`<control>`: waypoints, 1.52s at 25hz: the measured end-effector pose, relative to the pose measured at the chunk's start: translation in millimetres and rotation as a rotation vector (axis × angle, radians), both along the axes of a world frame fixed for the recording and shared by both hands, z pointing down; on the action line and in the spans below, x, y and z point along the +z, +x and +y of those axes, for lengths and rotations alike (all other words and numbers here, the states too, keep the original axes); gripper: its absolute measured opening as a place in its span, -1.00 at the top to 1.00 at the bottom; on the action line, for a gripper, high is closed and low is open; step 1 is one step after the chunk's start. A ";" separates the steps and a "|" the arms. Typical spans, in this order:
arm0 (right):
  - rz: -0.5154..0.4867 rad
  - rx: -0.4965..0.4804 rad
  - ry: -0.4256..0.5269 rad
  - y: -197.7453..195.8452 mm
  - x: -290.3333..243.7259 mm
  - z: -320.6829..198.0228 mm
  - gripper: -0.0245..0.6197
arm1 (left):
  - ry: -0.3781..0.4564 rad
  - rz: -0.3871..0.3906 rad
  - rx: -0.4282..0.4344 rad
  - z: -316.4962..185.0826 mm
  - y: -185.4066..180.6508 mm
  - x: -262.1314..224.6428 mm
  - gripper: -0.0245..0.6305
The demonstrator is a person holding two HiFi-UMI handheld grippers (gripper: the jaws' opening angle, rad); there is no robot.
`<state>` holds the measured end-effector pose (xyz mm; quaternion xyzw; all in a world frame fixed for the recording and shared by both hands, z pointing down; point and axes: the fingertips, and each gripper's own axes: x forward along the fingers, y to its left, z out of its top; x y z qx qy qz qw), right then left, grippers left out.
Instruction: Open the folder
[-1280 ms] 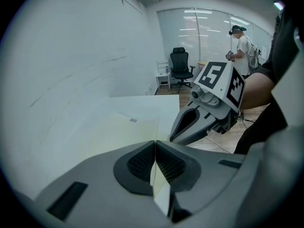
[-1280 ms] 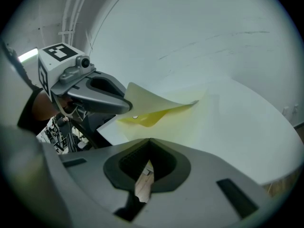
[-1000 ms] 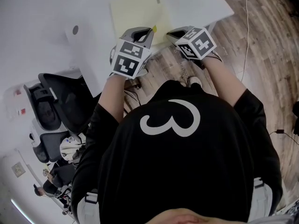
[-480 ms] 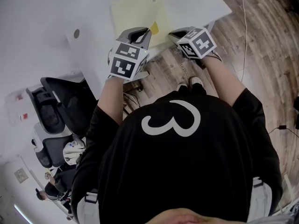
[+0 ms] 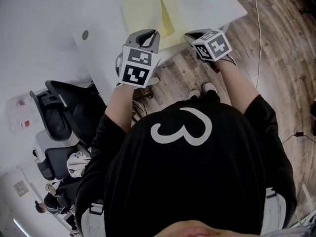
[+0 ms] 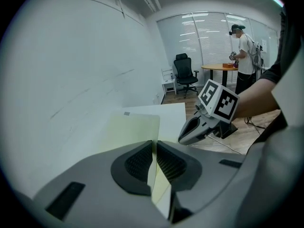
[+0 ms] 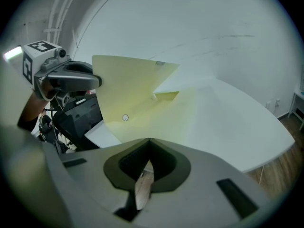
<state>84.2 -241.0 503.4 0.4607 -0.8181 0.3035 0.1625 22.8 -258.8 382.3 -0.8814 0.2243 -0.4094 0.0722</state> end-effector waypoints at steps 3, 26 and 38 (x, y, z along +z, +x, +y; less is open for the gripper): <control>-0.012 0.029 -0.009 1.5 0.9 -1.1 0.85 | 0.016 0.023 -0.012 -1.1 -9.9 -6.9 0.84; 0.141 0.115 -0.070 3.5 2.5 4.7 0.85 | 0.012 0.280 -0.257 -13.6 -122.4 -49.0 0.84; 0.210 0.122 -0.072 0.3 3.3 2.9 0.85 | -0.031 0.362 -0.380 -23.7 -182.9 -43.4 0.84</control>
